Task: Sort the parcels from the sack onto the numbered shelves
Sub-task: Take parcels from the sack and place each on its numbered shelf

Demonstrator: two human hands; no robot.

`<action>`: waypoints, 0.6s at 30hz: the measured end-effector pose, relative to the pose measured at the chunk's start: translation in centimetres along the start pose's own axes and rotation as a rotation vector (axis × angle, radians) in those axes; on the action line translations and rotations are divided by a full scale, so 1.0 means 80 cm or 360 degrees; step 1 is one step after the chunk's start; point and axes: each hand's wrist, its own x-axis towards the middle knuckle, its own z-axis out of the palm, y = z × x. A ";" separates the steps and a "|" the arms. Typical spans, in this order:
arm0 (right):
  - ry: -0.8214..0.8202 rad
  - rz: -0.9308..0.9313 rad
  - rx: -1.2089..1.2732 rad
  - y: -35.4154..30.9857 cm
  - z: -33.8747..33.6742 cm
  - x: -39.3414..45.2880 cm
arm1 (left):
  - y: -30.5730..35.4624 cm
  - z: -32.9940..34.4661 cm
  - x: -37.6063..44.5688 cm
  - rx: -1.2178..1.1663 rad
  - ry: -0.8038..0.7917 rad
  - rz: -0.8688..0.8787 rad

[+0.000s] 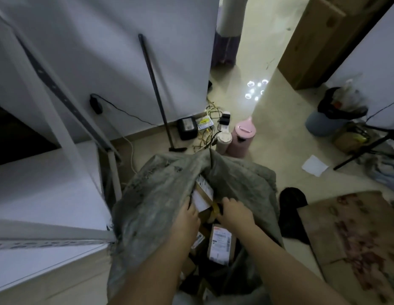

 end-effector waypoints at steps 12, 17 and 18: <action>0.0041 -0.0044 0.0036 -0.019 0.066 0.129 | -0.081 0.072 0.078 0.0604 -0.0242 -0.0588; -0.0110 -0.0070 0.0228 -0.030 0.060 0.172 | -0.136 0.109 0.068 0.0659 -0.0240 -0.0834; -0.0137 -0.0092 0.0237 -0.031 0.059 0.181 | -0.142 0.118 0.066 0.0670 -0.0240 -0.0839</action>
